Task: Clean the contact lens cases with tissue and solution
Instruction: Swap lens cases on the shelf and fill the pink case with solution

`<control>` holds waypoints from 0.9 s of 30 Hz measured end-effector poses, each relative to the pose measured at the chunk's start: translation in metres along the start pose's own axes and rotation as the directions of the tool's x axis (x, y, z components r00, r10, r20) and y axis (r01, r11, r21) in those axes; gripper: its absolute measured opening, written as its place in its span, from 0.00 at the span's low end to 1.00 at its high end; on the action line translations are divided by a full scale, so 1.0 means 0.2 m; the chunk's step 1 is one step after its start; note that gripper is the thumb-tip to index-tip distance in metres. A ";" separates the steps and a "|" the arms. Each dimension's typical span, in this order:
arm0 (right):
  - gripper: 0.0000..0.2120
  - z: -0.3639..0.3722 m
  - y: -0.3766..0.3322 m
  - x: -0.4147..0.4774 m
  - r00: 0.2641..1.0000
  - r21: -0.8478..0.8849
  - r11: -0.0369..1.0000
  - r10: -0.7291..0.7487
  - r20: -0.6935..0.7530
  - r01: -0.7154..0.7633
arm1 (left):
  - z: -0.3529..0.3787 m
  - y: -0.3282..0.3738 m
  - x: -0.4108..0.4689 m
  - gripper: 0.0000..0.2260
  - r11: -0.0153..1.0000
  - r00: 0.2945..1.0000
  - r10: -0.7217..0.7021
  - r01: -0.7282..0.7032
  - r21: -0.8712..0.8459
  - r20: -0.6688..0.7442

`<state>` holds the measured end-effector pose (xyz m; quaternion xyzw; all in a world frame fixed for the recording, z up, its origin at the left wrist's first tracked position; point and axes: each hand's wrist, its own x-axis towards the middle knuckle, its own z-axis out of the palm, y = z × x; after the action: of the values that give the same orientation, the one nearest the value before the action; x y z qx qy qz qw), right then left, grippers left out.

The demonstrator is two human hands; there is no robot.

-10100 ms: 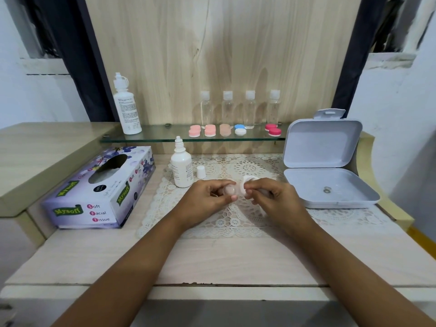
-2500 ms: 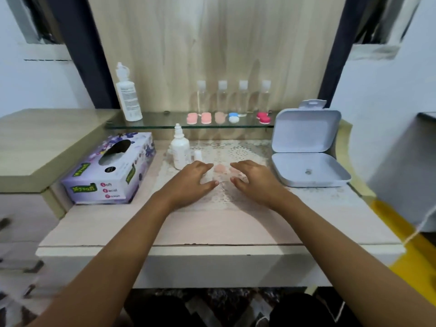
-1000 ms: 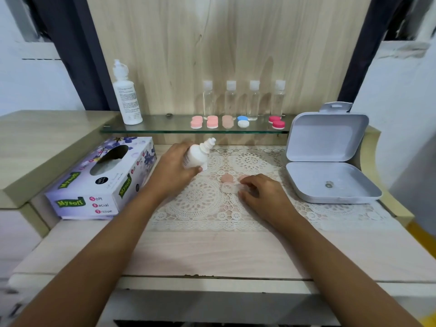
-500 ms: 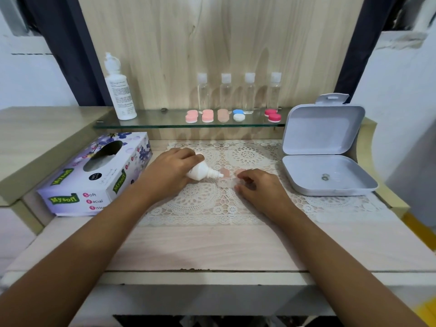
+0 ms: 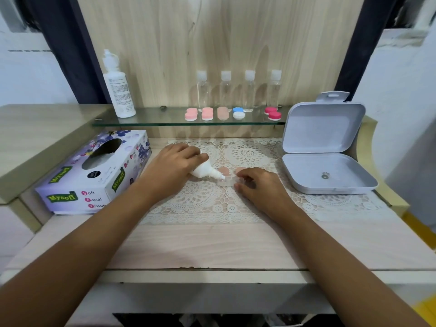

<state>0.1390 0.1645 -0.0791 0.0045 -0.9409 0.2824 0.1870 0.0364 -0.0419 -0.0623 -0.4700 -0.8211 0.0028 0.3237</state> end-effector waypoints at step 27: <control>0.15 0.00 0.00 0.00 1.000 0.014 1.000 0.004 0.000 -0.004 | 0.02 -0.02 0.01 0.24 0.999 0.998 0.026 -0.024 0.031 -0.054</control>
<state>0.1393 0.1647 -0.0796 0.0040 -0.9388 0.2895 0.1865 0.0309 -0.0404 -0.0635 -0.4752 -0.8059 0.0066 0.3530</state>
